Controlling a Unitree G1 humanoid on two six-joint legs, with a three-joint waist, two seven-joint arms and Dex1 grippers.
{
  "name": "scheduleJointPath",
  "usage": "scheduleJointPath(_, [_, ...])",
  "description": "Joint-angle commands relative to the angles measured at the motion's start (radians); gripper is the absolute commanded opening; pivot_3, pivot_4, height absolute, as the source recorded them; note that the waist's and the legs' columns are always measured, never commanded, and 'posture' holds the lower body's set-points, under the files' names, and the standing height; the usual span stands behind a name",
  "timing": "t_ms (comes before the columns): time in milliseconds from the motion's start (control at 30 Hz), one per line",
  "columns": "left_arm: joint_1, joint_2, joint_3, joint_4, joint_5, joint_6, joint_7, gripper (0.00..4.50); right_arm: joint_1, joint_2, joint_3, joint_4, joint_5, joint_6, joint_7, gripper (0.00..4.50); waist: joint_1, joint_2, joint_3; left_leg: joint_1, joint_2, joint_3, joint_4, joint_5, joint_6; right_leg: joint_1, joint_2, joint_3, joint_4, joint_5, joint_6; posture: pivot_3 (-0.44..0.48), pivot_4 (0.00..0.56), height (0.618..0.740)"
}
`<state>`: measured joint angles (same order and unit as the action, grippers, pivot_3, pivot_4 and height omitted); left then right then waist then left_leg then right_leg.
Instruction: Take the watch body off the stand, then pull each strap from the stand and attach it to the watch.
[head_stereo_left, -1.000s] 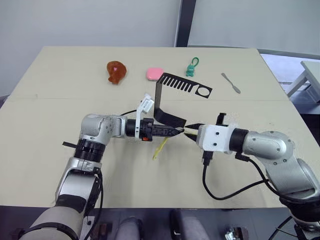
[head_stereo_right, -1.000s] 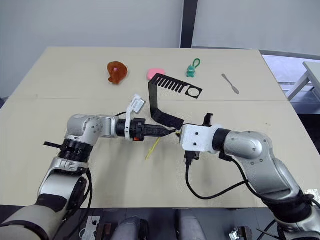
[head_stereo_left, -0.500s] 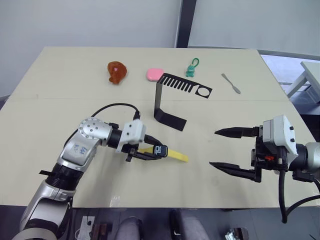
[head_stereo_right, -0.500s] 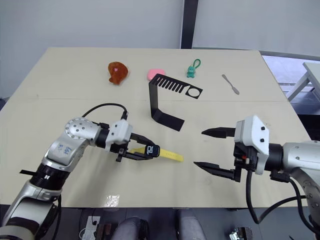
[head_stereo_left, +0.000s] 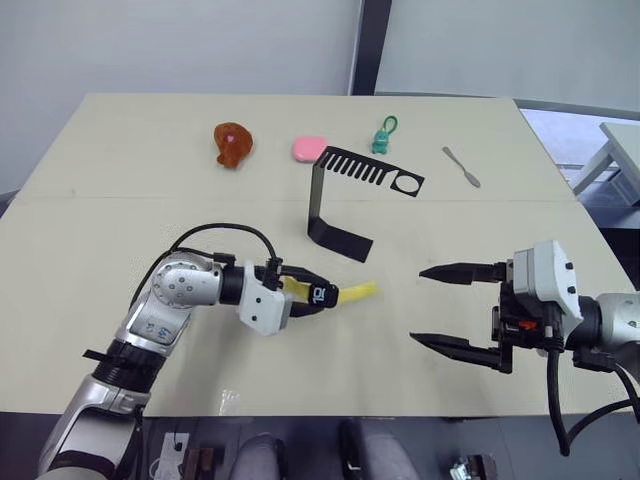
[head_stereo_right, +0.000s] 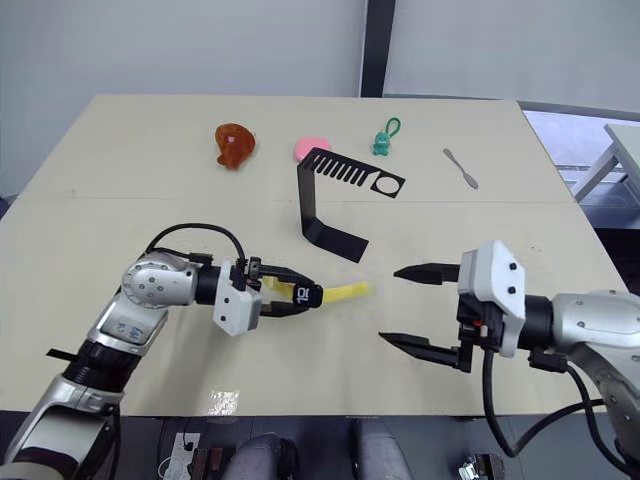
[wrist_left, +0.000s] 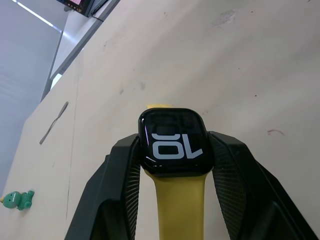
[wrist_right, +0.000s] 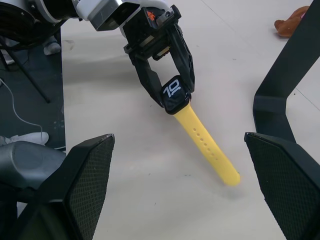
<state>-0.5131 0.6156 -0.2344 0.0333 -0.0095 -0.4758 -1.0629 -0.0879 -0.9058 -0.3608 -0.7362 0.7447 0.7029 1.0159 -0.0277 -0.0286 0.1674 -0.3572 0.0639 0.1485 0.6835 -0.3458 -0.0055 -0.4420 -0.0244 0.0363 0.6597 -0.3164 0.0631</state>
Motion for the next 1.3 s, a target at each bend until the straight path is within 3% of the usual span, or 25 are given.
scheduleJointPath(33, [-0.009,0.004,0.018,-0.033,-0.046,0.091,0.005,1.59,-0.003,-0.012,-0.003,-0.001,-0.005,-0.026,-0.024,4.41,0.000,0.000,0.000,0.000,0.000,0.000,0.000,0.000,0.000,0.000,0.000,0.000,0.000,0.000,0.000,0.000,0.150,0.740])
scheduleJointPath(167, [-0.004,0.010,-0.002,-0.087,-0.195,0.566,-0.064,1.59,0.030,-0.007,0.011,0.002,-0.033,-0.054,-0.030,4.41,0.001,0.000,0.000,0.000,0.000,0.000,0.000,0.000,0.000,0.000,0.000,0.000,0.000,0.000,0.000,0.000,0.150,0.740])
scheduleJointPath(233, [-0.007,0.007,-0.005,-0.088,-0.234,0.703,-0.082,1.59,0.041,-0.006,0.019,0.004,-0.042,-0.065,-0.033,4.41,0.000,0.000,0.000,0.000,0.000,0.000,0.000,0.000,0.000,0.000,0.000,0.000,0.000,0.000,0.000,0.000,0.150,0.740])
scheduleJointPath(400, [-0.058,-0.012,-0.051,-0.012,-0.196,0.789,-0.111,1.59,0.078,-0.010,0.018,0.000,-0.057,-0.082,-0.040,4.41,0.001,0.000,0.000,0.000,0.000,0.000,0.000,0.000,0.000,0.000,0.001,0.000,0.000,0.000,0.000,0.000,0.150,0.740])
scheduleJointPath(533, [-0.079,-0.026,-0.132,0.072,-0.102,0.694,-0.131,1.59,0.131,-0.020,0.000,-0.012,-0.079,-0.096,-0.035,4.41,0.001,0.000,0.000,0.000,0.000,0.000,0.000,0.000,0.000,0.000,0.001,0.000,0.000,0.000,0.000,0.000,0.150,0.740])
scheduleJointPath(633, [-0.071,-0.024,-0.124,0.092,-0.101,0.684,-0.137,3.04,0.163,-0.030,-0.021,-0.003,-0.103,-0.115,-0.028,4.50,0.001,0.000,0.000,0.000,0.000,0.000,0.000,0.000,0.000,0.000,0.001,0.000,0.000,0.000,0.000,0.000,0.150,0.740])
scheduleJointPath(733, [-0.046,0.006,-0.050,0.045,-0.157,0.724,-0.140,4.46,0.200,-0.035,-0.059,0.006,-0.102,-0.127,-0.014,4.50,0.000,0.000,0.000,0.000,0.000,0.000,0.001,0.000,0.000,0.000,0.001,0.000,0.001,0.000,0.000,0.000,0.150,0.740])
scheduleJointPath(833, [0.011,0.100,0.069,-0.075,-0.284,0.799,-0.207,4.46,0.229,-0.046,-0.107,0.022,-0.087,-0.135,0.015,4.50,-0.007,0.000,0.000,0.000,0.001,0.000,0.000,0.000,0.000,0.000,0.001,0.000,0.001,0.000,0.000,0.000,0.150,0.740])
scheduleJointPath(900, [0.073,0.205,0.190,-0.173,-0.410,0.898,-0.271,4.46,0.239,-0.060,-0.161,0.044,-0.052,-0.121,0.046,4.50,-0.009,0.000,0.000,0.001,0.002,0.000,0.000,0.000,-0.001,0.000,0.002,0.000,0.001,-0.001,-0.001,0.000,0.150,0.740])
scheduleJointPath(1000, [0.163,0.355,0.325,-0.242,-0.503,1.011,-0.317,4.46,0.252,-0.086,-0.235,0.092,-0.008,-0.101,0.102,4.50,-0.005,0.000,0.000,0.001,0.002,0.000,-0.001,0.000,-0.002,0.000,0.001,0.000,0.001,-0.001,-0.002,0.000,0.150,0.740])
scheduleJointPath(1133, [0.291,0.496,0.542,-0.207,-0.542,1.063,-0.337,4.46,0.279,-0.129,-0.315,0.166,-0.008,-0.114,0.182,4.50,-0.002,0.000,0.000,0.004,0.001,0.000,-0.001,0.000,-0.001,0.003,0.000,-0.001,-0.001,-0.001,-0.002,0.000,0.150,0.740])
scheduleJointPath(1300, [0.405,0.553,0.691,-0.116,-0.485,1.001,-0.334,4.46,0.285,-0.156,-0.341,0.248,-0.043,-0.162,0.247,4.50,0.000,0.000,0.000,0.004,0.000,-0.001,-0.001,-0.002,0.000,0.006,0.000,-0.003,-0.003,-0.001,-0.002,0.000,0.150,0.740])
